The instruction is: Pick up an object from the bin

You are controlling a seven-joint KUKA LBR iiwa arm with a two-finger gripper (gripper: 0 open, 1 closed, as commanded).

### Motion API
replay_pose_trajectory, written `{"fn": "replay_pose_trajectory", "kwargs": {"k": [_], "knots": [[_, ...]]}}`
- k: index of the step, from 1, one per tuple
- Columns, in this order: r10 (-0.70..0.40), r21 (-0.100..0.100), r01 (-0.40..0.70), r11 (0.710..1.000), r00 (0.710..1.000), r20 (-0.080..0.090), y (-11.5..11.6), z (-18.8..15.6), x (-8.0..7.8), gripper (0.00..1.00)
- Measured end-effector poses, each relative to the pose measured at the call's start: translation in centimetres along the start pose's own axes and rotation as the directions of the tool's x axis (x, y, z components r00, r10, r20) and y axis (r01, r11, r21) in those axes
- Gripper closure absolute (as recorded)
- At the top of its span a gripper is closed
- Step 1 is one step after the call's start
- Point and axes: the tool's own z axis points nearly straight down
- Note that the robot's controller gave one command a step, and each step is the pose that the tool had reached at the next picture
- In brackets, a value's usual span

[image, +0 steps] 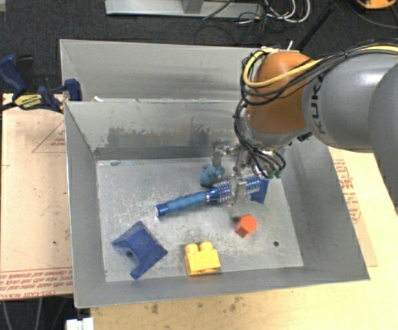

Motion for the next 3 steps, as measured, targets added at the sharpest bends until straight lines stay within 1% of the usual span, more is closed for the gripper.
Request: {"fn": "replay_pose_trajectory", "kwargs": {"k": [1, 2, 3], "knots": [[-0.13, -0.001, 0.13, 0.992, 0.992, -0.003, 1.2, 0.1, -0.1, 0.0], [-0.202, -0.001, 0.202, 0.979, 0.979, -0.004, 0.8, 3.2, -0.2, 0.0], [-0.201, -0.001, 0.201, 0.98, 0.98, -0.001, 0.8, 3.1, -0.3, 0.0]]}}
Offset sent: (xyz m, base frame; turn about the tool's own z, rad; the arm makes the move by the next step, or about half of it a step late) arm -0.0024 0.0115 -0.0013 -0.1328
